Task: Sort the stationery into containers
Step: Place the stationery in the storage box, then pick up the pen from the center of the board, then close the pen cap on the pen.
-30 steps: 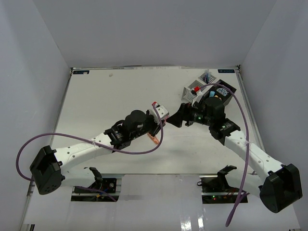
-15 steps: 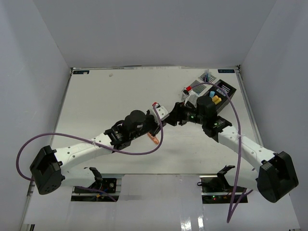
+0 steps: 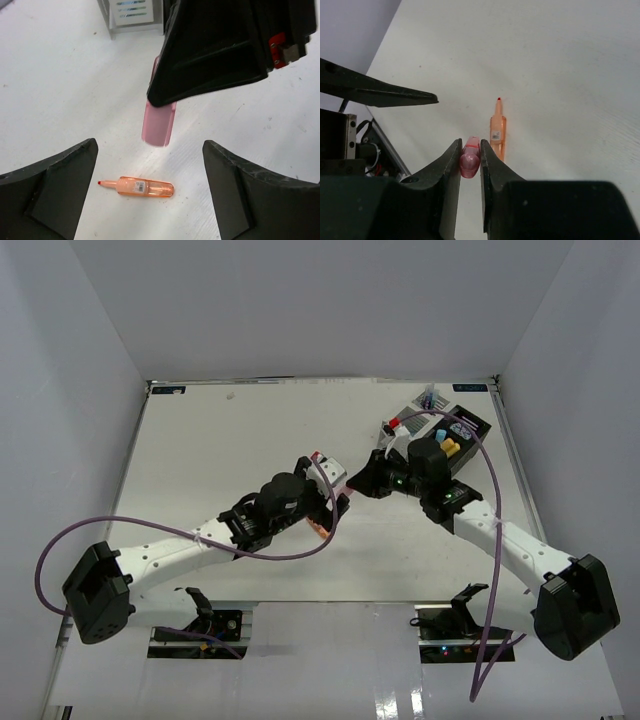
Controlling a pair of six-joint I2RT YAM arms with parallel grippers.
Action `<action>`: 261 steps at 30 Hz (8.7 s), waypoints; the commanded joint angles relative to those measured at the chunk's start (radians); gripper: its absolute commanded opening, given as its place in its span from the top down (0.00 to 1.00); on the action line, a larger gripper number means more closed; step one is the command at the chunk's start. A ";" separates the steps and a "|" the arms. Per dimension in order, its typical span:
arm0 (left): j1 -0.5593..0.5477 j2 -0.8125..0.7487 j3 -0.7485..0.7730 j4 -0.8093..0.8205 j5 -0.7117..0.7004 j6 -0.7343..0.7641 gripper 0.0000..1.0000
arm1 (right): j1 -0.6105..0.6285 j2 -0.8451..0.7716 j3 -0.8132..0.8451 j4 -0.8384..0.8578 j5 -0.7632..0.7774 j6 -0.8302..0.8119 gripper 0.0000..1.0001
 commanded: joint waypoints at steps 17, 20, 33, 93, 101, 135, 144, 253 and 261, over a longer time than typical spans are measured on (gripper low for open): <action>0.403 -0.027 0.175 -0.593 0.085 -0.515 0.02 | -0.251 0.345 0.575 -0.223 0.641 -0.381 0.92; 0.438 -0.045 0.170 -0.608 0.092 -0.474 0.02 | -0.274 0.432 0.650 -0.223 0.651 -0.396 0.92; 0.532 -0.064 0.006 -0.532 0.140 -0.417 0.02 | -0.294 0.569 0.721 -0.285 0.607 -0.384 0.60; 0.555 -0.159 -0.009 -0.525 0.109 -0.452 0.02 | 0.455 0.499 0.080 -0.012 0.595 -0.306 0.38; 0.557 -0.164 -0.011 -0.525 0.108 -0.452 0.02 | 0.457 0.488 0.069 -0.020 0.598 -0.313 0.64; 0.561 -0.306 -0.302 0.017 0.568 -1.108 0.02 | 0.463 0.040 -0.015 -0.077 0.651 -0.361 0.79; 0.561 -0.288 -0.417 0.203 0.593 -1.331 0.02 | 0.463 0.028 0.057 -0.100 0.670 -0.368 0.80; 0.564 -0.161 -0.193 0.202 0.419 -1.330 0.46 | 0.481 0.085 0.137 -0.094 0.599 -0.356 0.87; 0.563 -0.142 -0.129 0.127 0.425 -1.188 0.52 | 0.484 0.095 0.149 -0.091 0.598 -0.359 0.87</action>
